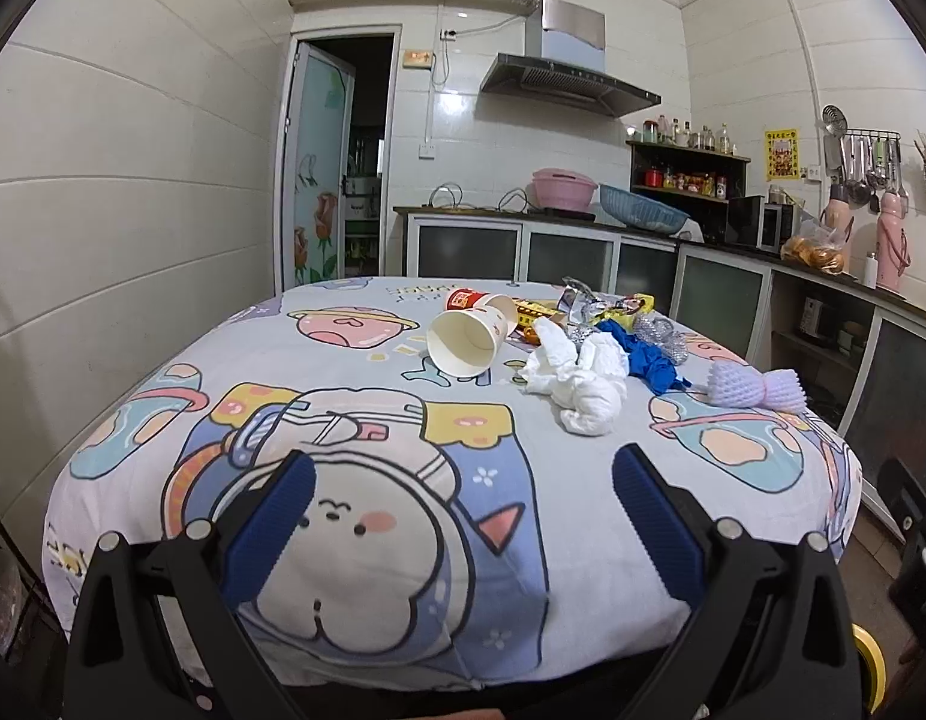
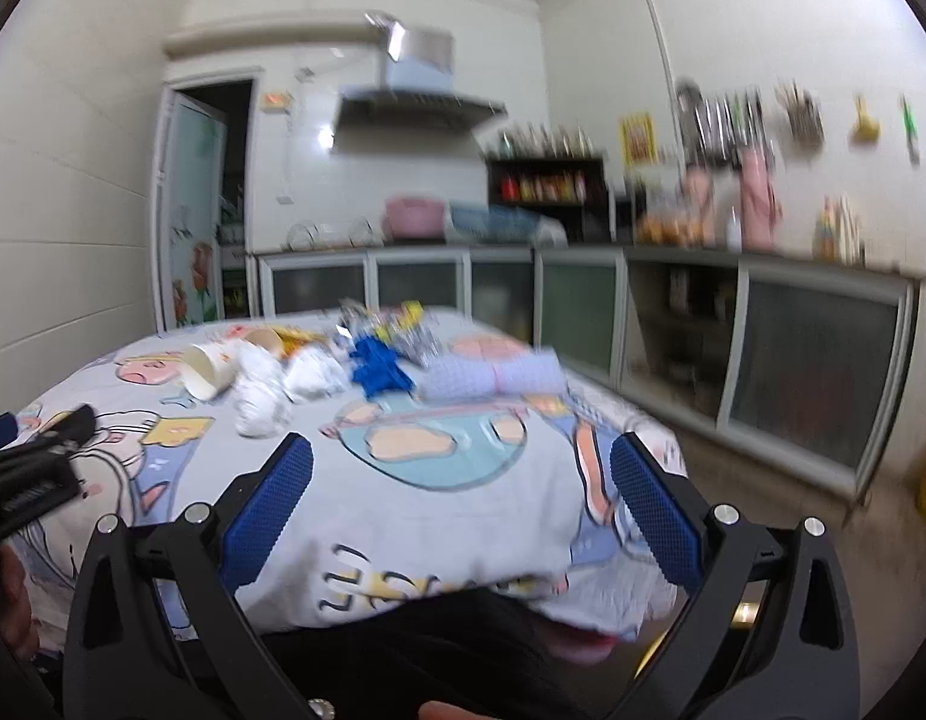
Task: Collect trash
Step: 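Grasp the lavender foam net with the right tool while the left tool grasps the dotted paper cup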
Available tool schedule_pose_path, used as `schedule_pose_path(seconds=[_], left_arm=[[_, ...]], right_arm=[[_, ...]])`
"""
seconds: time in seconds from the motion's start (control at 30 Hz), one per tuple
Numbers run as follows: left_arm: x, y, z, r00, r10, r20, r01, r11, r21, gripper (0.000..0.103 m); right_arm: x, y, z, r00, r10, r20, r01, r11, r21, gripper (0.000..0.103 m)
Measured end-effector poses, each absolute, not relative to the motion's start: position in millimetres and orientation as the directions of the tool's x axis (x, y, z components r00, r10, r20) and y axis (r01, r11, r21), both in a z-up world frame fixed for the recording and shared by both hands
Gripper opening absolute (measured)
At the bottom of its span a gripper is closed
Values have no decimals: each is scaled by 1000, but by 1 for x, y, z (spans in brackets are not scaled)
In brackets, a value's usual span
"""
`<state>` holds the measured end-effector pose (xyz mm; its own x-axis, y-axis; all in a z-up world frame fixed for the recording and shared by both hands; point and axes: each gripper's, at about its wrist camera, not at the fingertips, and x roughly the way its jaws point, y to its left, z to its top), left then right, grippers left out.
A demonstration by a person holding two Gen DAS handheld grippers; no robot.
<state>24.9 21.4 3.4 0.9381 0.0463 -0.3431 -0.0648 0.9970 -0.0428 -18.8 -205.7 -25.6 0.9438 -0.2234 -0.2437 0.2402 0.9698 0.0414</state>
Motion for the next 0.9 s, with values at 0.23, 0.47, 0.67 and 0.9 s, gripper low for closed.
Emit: schedule_pose_path(seconds=[0.23, 0.47, 0.67, 0.9], left_arm=[[82, 36, 19, 888, -66, -455, 61, 998, -26, 96], [147, 54, 21, 803, -132, -581, 119, 991, -60, 96], [197, 60, 24, 769, -85, -633, 148, 988, 46, 96], [273, 78, 14, 676, -59, -734, 157, 985, 66, 96]], right_arm=[[34, -258, -19, 918, -89, -385, 158, 976, 150, 95], [110, -289, -13, 841, 116, -528, 7, 974, 225, 95], [159, -291, -8, 822, 136, -552, -43, 983, 178, 95], [218, -302, -18, 756, 194, -625, -104, 979, 178, 95]])
